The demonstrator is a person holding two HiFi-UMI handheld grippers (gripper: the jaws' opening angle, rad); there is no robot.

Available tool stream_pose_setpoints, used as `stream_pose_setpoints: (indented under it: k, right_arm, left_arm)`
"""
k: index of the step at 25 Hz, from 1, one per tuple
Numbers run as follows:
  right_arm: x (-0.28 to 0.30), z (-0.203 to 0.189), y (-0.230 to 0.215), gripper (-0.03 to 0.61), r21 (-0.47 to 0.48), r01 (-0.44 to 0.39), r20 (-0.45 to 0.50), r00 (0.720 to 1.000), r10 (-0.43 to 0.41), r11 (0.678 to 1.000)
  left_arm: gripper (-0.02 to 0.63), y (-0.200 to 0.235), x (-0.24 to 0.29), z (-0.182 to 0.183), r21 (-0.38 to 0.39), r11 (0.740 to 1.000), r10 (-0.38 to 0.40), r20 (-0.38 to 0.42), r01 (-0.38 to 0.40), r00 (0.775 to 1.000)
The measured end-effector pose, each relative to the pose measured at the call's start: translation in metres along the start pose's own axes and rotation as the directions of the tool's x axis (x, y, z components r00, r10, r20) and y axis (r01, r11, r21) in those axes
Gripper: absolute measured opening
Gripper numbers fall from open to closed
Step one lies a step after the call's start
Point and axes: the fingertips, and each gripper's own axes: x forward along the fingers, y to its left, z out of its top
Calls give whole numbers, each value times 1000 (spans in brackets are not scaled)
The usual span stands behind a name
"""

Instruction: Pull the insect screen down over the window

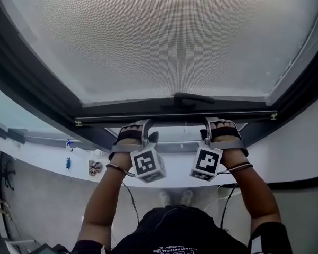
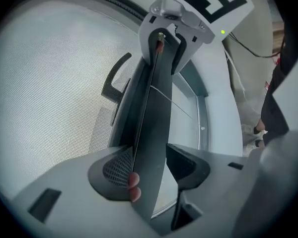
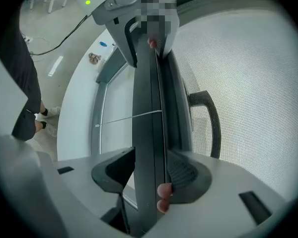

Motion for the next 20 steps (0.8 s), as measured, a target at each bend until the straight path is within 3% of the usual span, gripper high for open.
stream_pose_setpoints:
  k: [5, 11, 16, 20]
  right_arm:
    - [3, 1, -5, 192, 24, -10, 2, 1000, 9, 1000]
    - [5, -1, -4, 193, 8, 65, -13, 998, -65, 998]
    - [5, -1, -9, 192, 64, 9, 6, 1000, -10, 998]
    - [5, -1, -10, 189, 69, -2, -1, 1000, 2, 998]
  left_arm:
    - [202, 3, 2, 0, 19, 1000, 19, -54, -18, 998]
    - [204, 0, 5, 2, -6, 1000, 14, -49, -14, 999]
    - [200, 10, 2, 2, -31, 998, -49, -41, 48, 998]
    - [190, 11, 2, 3, -43, 998, -38, -42, 36, 998]
